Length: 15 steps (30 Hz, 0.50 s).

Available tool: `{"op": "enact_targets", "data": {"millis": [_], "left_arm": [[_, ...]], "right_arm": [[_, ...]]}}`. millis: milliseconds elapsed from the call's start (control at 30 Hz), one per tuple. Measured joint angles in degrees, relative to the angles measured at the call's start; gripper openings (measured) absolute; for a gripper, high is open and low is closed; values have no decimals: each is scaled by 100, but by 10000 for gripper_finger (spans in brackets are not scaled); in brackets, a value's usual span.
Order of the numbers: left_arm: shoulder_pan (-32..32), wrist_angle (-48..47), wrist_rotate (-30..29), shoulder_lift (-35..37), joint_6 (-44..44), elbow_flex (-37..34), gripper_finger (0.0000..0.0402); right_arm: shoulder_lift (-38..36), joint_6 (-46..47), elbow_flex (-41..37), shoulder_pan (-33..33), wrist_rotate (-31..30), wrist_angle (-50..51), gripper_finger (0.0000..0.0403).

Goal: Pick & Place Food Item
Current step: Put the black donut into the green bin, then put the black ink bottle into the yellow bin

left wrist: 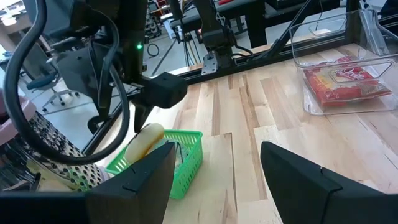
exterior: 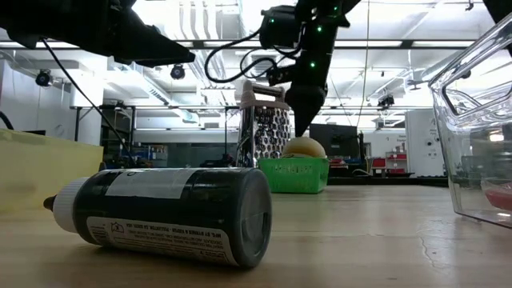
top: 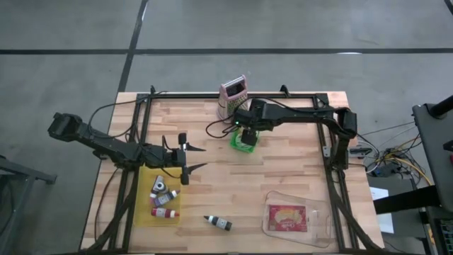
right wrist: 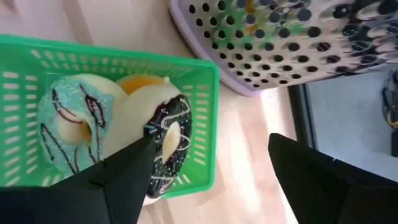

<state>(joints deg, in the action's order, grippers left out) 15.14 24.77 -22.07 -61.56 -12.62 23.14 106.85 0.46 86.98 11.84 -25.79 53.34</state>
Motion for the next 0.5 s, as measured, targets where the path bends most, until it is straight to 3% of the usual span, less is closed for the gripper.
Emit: {"op": "enact_targets", "data": {"millis": [500], "left_arm": [[0, -59, -10, 0, 7, 0, 241]], "right_arm": [[-487, 234, 0, -554, -150, -17, 304]]}}
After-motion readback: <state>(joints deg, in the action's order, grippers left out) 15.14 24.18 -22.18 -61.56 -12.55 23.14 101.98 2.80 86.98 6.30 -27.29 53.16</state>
